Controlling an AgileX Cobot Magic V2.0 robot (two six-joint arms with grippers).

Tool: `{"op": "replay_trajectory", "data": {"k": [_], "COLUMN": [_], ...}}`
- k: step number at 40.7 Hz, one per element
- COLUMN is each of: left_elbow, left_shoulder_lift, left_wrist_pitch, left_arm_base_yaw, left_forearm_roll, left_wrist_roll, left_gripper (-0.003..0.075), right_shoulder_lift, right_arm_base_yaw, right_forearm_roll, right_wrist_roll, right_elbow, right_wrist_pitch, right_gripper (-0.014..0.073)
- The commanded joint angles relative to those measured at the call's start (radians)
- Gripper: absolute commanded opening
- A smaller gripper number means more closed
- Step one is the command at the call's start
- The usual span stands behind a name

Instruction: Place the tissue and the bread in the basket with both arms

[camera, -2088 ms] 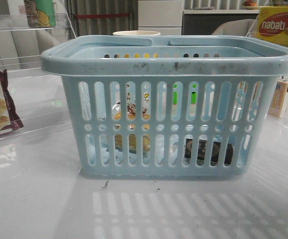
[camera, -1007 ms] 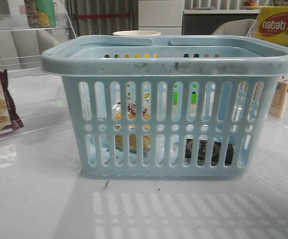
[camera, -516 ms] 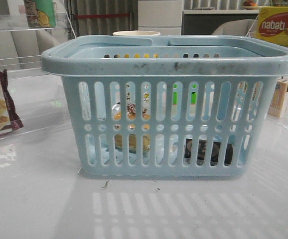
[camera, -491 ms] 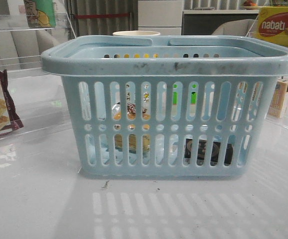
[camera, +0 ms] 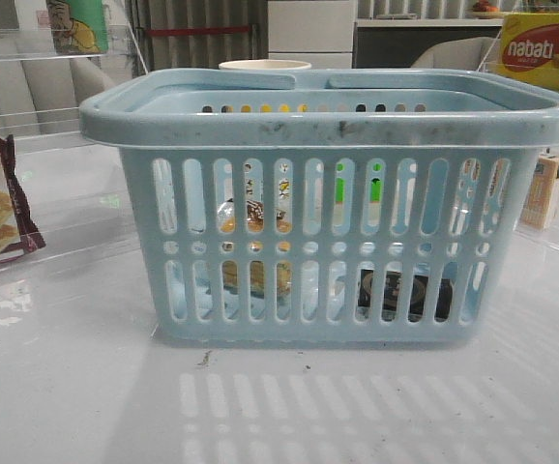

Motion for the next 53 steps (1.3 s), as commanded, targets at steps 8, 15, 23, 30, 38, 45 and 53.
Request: {"op": "replay_trajectory", "data": {"k": [8,15,23,30,38,45,53], "left_elbow": [0.0,0.0,0.0,0.0,0.0,0.0,0.0], "left_shoulder_lift": [-0.019,-0.019,-0.019,-0.019,-0.019,-0.019,-0.019], "left_wrist_pitch": [-0.095,-0.095,-0.095,-0.095,-0.095,-0.095,-0.095], "left_arm_base_yaw": [-0.001,-0.001,-0.001,-0.001,-0.001,-0.001,-0.001], "left_forearm_roll": [-0.008,-0.008,-0.008,-0.008,-0.008,-0.008,-0.008], "left_wrist_roll": [-0.004,-0.004,-0.004,-0.004,-0.004,-0.004,-0.004], "left_gripper": [0.0092,0.0092,0.0092,0.0092,0.0092,0.0092,0.0092], "right_shoulder_lift": [-0.018,-0.018,-0.018,-0.018,-0.018,-0.018,-0.018], "right_arm_base_yaw": [-0.025,-0.025,-0.025,-0.023,-0.003,0.011,0.005], "right_forearm_roll": [0.0,0.0,0.0,0.0,0.003,0.036,0.063], "right_wrist_roll": [-0.011,-0.011,-0.011,-0.011,-0.011,-0.011,-0.011], "right_elbow": [0.001,0.001,0.001,0.001,0.001,0.001,0.001], "right_wrist_pitch": [-0.093,-0.093,-0.088,-0.096,-0.116,-0.132,-0.132], "right_gripper": [0.0056,0.0056,0.0056,0.0056,0.0056,0.0056,0.0056]}}
